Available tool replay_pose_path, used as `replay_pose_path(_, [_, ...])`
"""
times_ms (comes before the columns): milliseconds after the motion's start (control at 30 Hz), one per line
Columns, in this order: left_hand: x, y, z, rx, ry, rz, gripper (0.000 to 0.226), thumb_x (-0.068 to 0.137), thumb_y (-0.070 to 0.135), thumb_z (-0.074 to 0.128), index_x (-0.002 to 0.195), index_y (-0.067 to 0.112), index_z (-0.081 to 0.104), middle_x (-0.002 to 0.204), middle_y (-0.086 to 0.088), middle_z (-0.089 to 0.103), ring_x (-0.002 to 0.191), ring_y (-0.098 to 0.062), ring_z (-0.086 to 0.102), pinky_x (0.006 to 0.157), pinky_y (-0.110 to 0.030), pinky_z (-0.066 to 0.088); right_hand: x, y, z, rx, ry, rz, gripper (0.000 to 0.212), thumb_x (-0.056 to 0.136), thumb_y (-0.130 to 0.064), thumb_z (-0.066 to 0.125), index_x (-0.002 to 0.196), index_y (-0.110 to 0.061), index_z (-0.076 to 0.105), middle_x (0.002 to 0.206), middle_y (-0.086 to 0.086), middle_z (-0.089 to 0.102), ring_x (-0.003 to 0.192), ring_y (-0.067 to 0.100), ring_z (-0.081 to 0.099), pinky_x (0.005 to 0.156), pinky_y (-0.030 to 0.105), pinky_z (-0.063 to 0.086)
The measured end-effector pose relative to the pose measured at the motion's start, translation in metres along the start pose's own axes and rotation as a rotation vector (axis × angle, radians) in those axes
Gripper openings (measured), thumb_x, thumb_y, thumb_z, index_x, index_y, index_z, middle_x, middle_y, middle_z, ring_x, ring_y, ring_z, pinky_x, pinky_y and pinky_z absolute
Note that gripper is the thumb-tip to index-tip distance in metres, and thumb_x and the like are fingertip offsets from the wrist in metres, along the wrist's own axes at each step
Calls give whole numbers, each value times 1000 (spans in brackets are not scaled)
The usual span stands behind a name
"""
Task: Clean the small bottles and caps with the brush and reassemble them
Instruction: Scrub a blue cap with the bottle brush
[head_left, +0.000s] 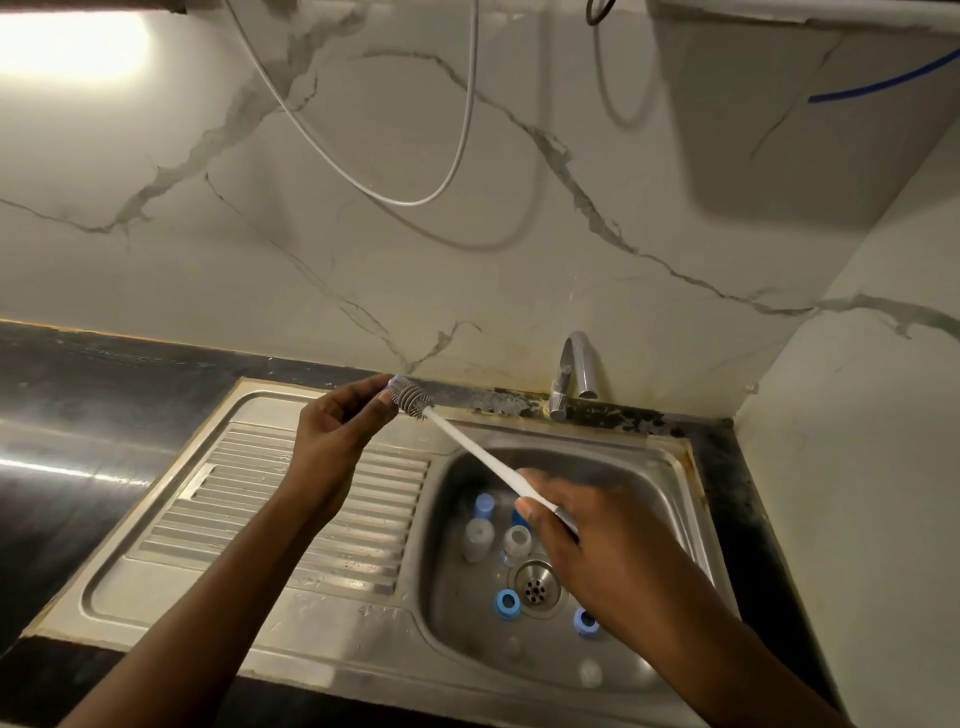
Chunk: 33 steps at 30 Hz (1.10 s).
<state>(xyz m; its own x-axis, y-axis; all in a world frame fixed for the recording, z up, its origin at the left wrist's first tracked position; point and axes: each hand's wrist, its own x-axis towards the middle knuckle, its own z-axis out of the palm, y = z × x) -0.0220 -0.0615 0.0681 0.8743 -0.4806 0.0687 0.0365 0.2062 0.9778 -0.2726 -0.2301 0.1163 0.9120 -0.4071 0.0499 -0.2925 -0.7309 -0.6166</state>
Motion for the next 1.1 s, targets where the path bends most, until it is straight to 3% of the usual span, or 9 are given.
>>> replay_pose_path(133, [-4, 0, 6, 66, -23, 27, 36, 93, 15, 72, 129, 6, 71, 120, -11, 78, 117, -28, 73, 99, -34, 59, 7, 0, -3, 17, 29, -6, 41, 105, -46, 50, 144, -36, 56, 77, -21, 64, 73, -7, 66, 59, 13, 52])
replay_pose_path(200, [-6, 1, 11, 104, -41, 44, 35, 94, 14, 72, 129, 8, 71, 118, -7, 78, 113, -24, 74, 91, -27, 61, 13, 2, -4, 2, 76, 6, 46, 105, -49, 50, 149, -35, 53, 103, -14, 73, 76, -2, 68, 65, 14, 55])
replay_pose_path(267, [-7, 0, 13, 91, -45, 39, 42, 92, 18, 72, 132, 7, 69, 122, -8, 77, 115, -24, 73, 95, -29, 60, 17, 3, -4, -2, 102, 17, 49, 104, -51, 50, 150, -35, 50, 120, -7, 74, 81, -1, 67, 68, 14, 55])
replay_pose_path(433, [-4, 4, 16, -258, 69, -93, 51, 85, 16, 72, 133, -1, 65, 127, -17, 73, 122, -30, 70, 103, -36, 57, 15, -3, 1, -15, 75, 1, 48, 105, -49, 50, 150, -35, 51, 112, -9, 75, 82, -1, 68, 72, 12, 57])
replay_pose_path(633, [-5, 2, 27, -258, 111, -112, 47, 79, 16, 79, 123, 1, 72, 120, -19, 76, 119, -31, 71, 107, -38, 55, 17, -3, 5, -27, 103, -15, 48, 104, -50, 49, 151, -38, 49, 111, -10, 74, 82, 0, 68, 72, 15, 57])
replay_pose_path(800, [2, 3, 22, -478, 184, -153, 35, 95, 3, 69, 128, -6, 66, 127, -26, 71, 111, -29, 74, 99, -32, 60, 7, -1, 11, -33, 19, -6, 57, 99, -61, 35, 149, -39, 49, 69, -18, 56, 62, 4, 65, 61, 21, 58])
replay_pose_path(867, [0, 4, 23, -473, 168, -174, 32, 93, 5, 70, 124, -3, 68, 127, -25, 72, 113, -30, 73, 97, -32, 61, 7, 1, 11, -31, 24, 16, 66, 94, -69, 26, 149, -40, 49, 65, -19, 52, 59, 5, 64, 59, 22, 58])
replay_pose_path(1000, [-10, 5, 36, -459, 129, -193, 41, 86, 11, 73, 125, -2, 68, 125, -22, 73, 119, -33, 71, 96, -33, 61, 15, 2, 11, 5, 80, 29, 48, 103, -53, 46, 148, -36, 53, 80, -19, 62, 69, 1, 67, 66, 19, 59])
replay_pose_path(1100, [-9, 5, 37, -466, 139, -192, 48, 86, 11, 72, 132, -4, 65, 127, -23, 72, 121, -35, 70, 101, -37, 59, 18, 0, 11, 30, 87, 32, 47, 104, -51, 49, 148, -36, 53, 97, -15, 69, 80, 1, 69, 74, 22, 61])
